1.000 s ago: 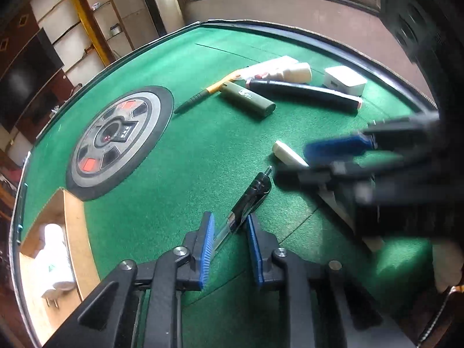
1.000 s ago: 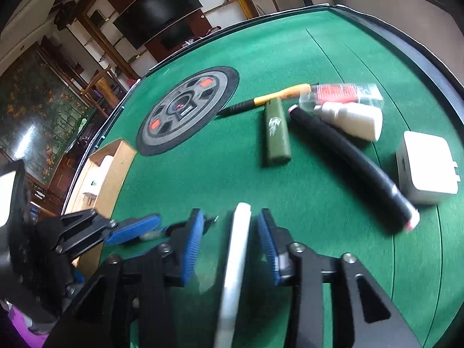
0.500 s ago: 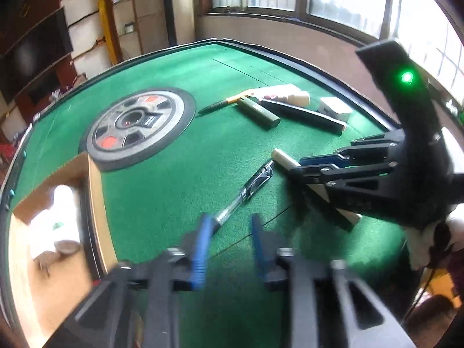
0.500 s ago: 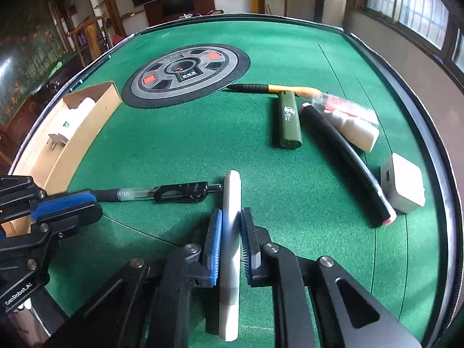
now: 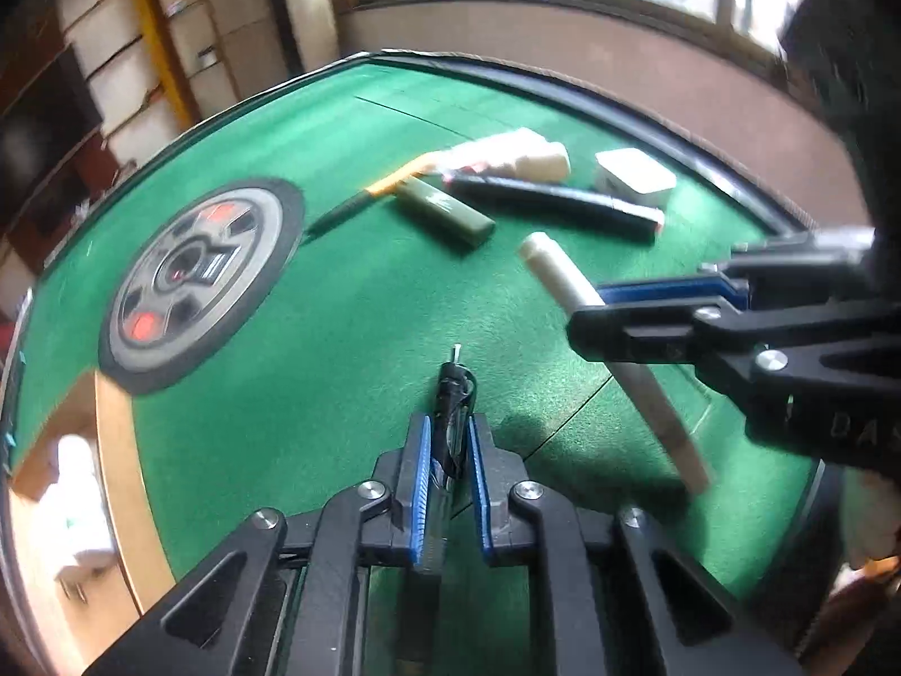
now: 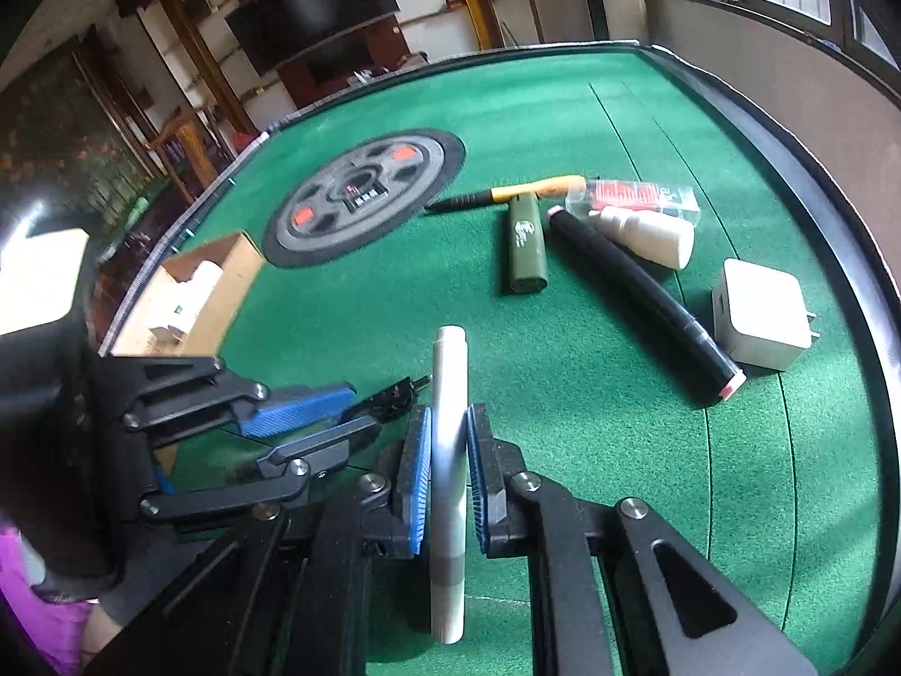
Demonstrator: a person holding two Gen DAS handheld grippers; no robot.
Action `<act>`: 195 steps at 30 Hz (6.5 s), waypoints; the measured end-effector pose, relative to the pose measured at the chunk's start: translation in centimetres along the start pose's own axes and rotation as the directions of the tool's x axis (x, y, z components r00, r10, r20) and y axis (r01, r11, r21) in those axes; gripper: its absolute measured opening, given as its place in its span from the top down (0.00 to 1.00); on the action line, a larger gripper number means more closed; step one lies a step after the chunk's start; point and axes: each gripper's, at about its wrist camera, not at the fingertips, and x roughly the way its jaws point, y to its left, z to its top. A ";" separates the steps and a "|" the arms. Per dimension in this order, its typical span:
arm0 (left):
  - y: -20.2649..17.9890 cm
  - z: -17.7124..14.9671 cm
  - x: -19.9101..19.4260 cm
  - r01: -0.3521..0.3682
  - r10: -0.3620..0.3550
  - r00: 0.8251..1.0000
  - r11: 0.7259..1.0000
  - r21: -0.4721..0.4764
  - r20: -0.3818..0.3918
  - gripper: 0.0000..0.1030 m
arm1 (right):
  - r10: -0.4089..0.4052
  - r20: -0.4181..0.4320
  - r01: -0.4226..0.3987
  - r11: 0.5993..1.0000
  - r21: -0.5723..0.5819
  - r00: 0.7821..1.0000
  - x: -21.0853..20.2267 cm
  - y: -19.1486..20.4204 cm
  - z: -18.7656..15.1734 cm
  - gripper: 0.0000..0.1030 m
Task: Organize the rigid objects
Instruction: 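Close the left tool on the black pen and lift it while the right tool holds the tube, then carry the pen and tube over the cardboard box and open both tools, then grasp the black pink-capped marker with the left tool while the right tool grasps the olive-green cylinder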
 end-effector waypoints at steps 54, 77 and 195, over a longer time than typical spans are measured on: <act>17.4 -10.7 -13.1 -0.105 0.185 0.978 0.842 -0.528 0.100 0.90 | 0.064 -0.125 -0.071 0.996 -0.054 0.990 5.4 6.8 0.2 0.88; 26.0 -13.3 -14.8 -0.131 0.285 0.952 0.711 -0.691 0.113 0.49 | 0.407 -0.311 -0.382 0.914 0.139 0.859 16.2 22.9 7.9 0.88; 12.4 -10.6 -13.7 0.099 0.090 0.965 0.745 -0.660 0.247 0.86 | 0.014 -0.009 -0.013 0.992 0.124 1.000 4.4 -0.4 7.1 0.81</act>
